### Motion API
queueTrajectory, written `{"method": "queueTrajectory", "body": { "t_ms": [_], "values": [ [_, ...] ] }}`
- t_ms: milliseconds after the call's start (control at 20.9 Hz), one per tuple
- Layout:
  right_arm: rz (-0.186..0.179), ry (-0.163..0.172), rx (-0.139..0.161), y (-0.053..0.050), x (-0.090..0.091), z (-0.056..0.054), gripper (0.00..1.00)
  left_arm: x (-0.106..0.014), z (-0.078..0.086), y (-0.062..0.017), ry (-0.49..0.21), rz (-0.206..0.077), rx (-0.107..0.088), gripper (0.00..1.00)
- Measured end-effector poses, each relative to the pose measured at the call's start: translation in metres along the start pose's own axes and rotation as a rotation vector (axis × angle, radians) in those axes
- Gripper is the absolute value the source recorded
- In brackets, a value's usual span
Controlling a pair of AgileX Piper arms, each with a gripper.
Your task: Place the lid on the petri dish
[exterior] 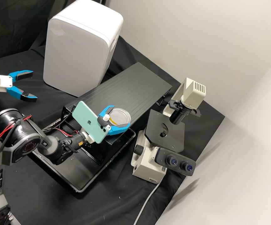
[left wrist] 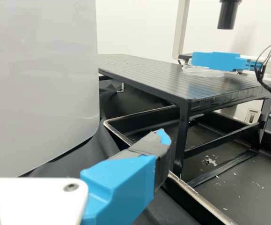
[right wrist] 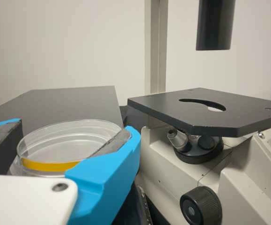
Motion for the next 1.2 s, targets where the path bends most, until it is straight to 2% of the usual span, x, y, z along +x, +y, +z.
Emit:
{"method": "queueTrajectory", "body": {
  "t_ms": [335, 527, 671, 718, 1054, 1149, 1197],
  "values": [
    [-0.005, 0.002, -0.001, -0.003, 0.005, 0.002, 0.0, 0.0, 0.0, 0.0001, 0.002, 0.001, -0.001, 1.0],
    [-0.018, 0.014, -0.001, -0.007, 0.005, -0.001, 0.0, 0.0, 0.0, 0.0001, 0.002, 0.001, -0.001, 1.0],
    [-0.028, 0.023, -0.012, -0.01, 0.004, -0.004, 0.0, 0.0, 0.0, 0.0001, 0.002, 0.001, -0.001, 1.0],
    [-0.031, 0.022, -0.023, -0.01, 0.003, -0.004, 0.0, 0.0, 0.0, 0.0001, 0.002, 0.001, -0.001, 1.0],
    [-0.039, 0.035, -0.028, -0.011, -0.005, -0.009, 0.0, 0.002, 0.0, 0.002, 0.001, 0.01, -0.001, 1.0],
    [-0.039, 0.035, -0.028, -0.011, -0.005, -0.009, 0.0, 0.003, -0.001, 0.0001, 0.004, 0.002, -0.002, 1.0],
    [-0.039, 0.035, -0.028, -0.011, -0.005, -0.009, 1.0, 0.003, -0.001, -0.0001, 0.004, 0.001, -0.002, 1.0]
  ]
}}
